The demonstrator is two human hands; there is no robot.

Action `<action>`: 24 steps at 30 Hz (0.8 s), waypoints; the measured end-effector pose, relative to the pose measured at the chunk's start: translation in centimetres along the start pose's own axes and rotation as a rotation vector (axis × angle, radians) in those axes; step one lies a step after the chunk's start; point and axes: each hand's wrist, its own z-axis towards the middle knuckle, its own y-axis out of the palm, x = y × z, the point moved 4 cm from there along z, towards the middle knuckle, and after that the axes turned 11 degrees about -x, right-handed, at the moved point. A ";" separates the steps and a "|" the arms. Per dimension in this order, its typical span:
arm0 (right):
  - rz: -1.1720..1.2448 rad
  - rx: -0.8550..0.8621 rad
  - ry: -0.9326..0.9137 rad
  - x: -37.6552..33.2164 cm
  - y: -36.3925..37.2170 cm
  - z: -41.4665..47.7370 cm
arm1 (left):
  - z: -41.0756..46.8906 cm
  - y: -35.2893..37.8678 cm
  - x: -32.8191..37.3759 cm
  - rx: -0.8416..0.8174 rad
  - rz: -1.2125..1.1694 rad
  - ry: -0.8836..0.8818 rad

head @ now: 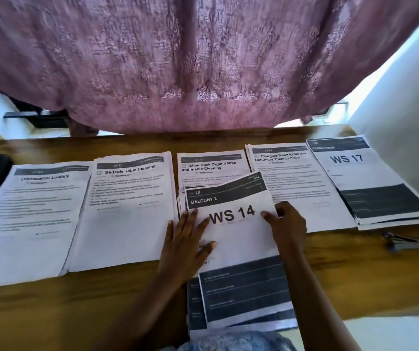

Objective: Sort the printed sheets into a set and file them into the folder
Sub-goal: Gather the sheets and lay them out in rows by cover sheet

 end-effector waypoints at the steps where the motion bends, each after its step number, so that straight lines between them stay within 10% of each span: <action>1: -0.026 0.005 0.000 0.0 -0.2 0.1 | -0.1 0.1 0.0 0.003 -0.003 0.000; 9: -0.161 0.130 -0.144 0.1 -4.0 0.9 | -0.1 -0.3 0.1 -0.048 -0.089 -0.053; 18: 0.089 0.046 -0.181 -0.8 -8.2 4.5 | 2.5 -6.1 6.6 0.047 -0.934 0.070; 24: -0.171 0.138 -0.169 0.4 -16.3 10.9 | 10.2 -7.8 14.8 0.093 -0.994 0.129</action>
